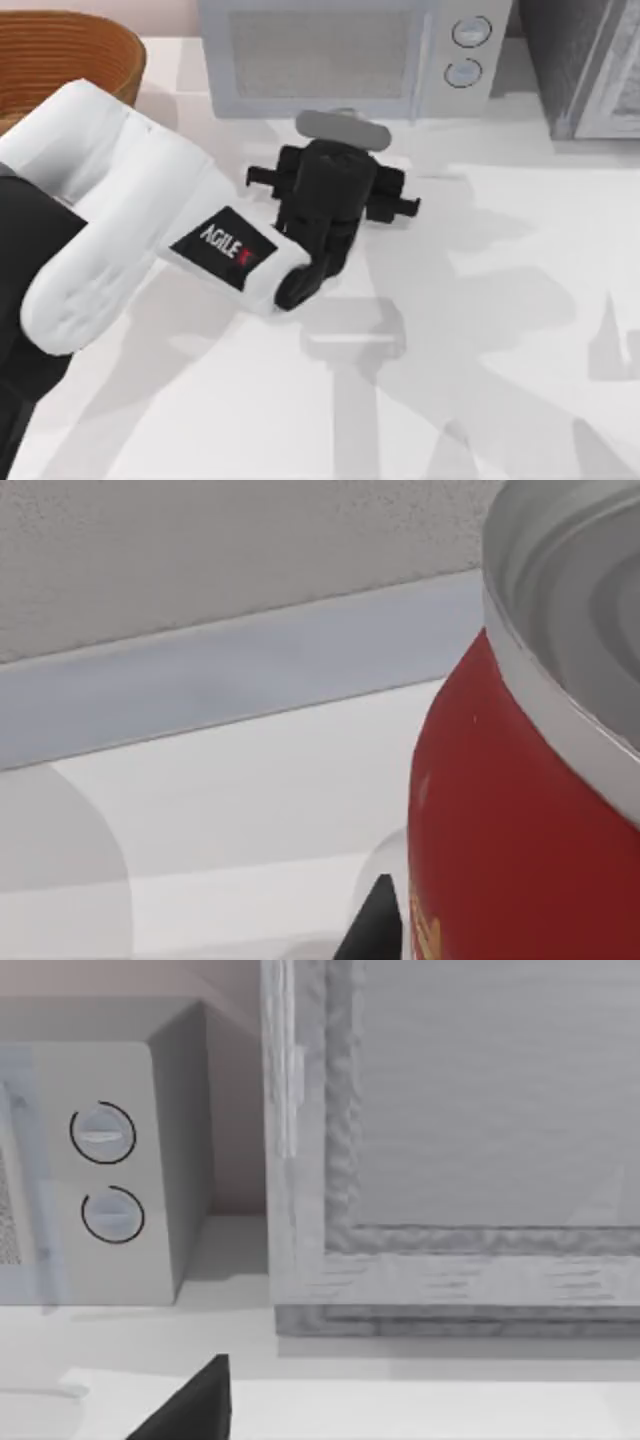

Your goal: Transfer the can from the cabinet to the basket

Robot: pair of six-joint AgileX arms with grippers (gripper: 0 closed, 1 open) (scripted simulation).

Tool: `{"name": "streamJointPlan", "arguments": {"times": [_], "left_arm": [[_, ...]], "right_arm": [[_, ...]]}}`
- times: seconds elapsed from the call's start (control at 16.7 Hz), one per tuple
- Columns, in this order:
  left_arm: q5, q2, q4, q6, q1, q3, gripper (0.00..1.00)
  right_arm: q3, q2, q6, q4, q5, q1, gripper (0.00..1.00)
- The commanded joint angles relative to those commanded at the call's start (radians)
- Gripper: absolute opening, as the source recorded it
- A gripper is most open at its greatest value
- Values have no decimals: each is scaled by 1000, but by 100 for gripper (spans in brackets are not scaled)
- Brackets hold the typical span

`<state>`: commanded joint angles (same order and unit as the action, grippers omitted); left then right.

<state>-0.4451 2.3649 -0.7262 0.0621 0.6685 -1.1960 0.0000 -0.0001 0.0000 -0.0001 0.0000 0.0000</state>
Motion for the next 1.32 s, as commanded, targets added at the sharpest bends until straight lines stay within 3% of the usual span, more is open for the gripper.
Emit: {"name": "streamJointPlan", "arguments": {"times": [0.18,0.42,0.9,1.14,1.32], "left_arm": [[217,-59,173,-90,-92,17,0],[564,-150,432,-234,-267,3,0],[1248,-337,840,-496,-745,-218,0],[1499,-390,944,-571,-958,-357,0],[1609,-406,978,-597,-1059,-427,0]], "right_arm": [[0,0,0,0,0,0,100],[0,0,0,0,0,0,100],[0,0,0,0,0,0,100],[0,0,0,0,0,0,100],[0,0,0,0,0,0,100]]}}
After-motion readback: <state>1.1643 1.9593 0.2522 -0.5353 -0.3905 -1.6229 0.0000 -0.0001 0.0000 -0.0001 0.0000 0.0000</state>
